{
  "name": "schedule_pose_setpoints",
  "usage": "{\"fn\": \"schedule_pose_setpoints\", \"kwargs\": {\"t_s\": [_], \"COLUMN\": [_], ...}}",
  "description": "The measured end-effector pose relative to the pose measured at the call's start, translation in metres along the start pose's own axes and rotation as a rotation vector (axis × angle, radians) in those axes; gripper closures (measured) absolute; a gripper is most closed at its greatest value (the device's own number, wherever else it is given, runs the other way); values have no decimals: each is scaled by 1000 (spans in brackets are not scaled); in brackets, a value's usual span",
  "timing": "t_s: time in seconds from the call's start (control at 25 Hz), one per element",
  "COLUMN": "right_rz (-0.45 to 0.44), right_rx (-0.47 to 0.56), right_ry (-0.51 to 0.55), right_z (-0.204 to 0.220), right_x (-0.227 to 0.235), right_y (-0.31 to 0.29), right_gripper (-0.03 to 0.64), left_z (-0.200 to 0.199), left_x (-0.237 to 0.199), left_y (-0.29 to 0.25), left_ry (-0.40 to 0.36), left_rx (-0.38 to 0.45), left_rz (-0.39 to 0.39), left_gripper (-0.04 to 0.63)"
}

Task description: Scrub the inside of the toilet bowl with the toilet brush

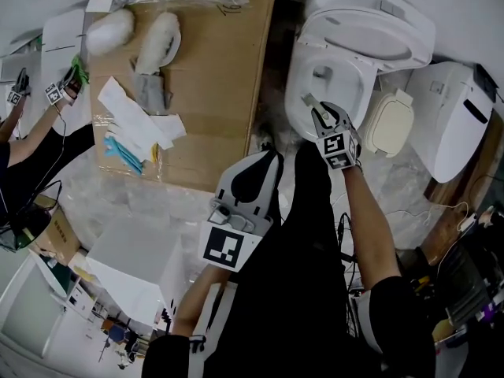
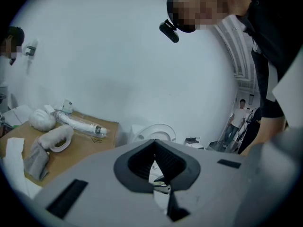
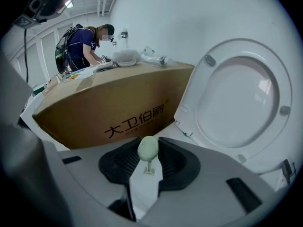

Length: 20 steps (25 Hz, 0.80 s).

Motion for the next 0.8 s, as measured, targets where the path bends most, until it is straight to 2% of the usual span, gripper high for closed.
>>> {"fn": "schedule_pose_setpoints", "kwargs": {"t_s": [0.16,0.4,0.6,0.8], "right_rz": [40,133,198,248], "right_rx": [-39,-69,-53,-31], "right_ry": [-62,-186,-257,-278], "right_z": [37,84,97,91], "right_x": [5,37,67,101], "right_y": [15,37,48,42], "right_gripper": [500,500,500,500], "left_z": [3,10,15,17], "left_x": [7,25,40,51], "left_y": [-5,-16,-23,-28], "left_ry": [-13,-28,-32,-34], "left_rx": [-14,-33,-45,-49], "left_rz": [30,62,72,67], "left_gripper": [588,588,588,588]}}
Point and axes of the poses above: the fingertips, and each gripper's own axes: y backward along the fingers, x to its right, z out of its underside, the point moved 5 cm from there along y, backward along the fingers, and after that the axes turned 5 degrees about -z, right-handed, at the moved point
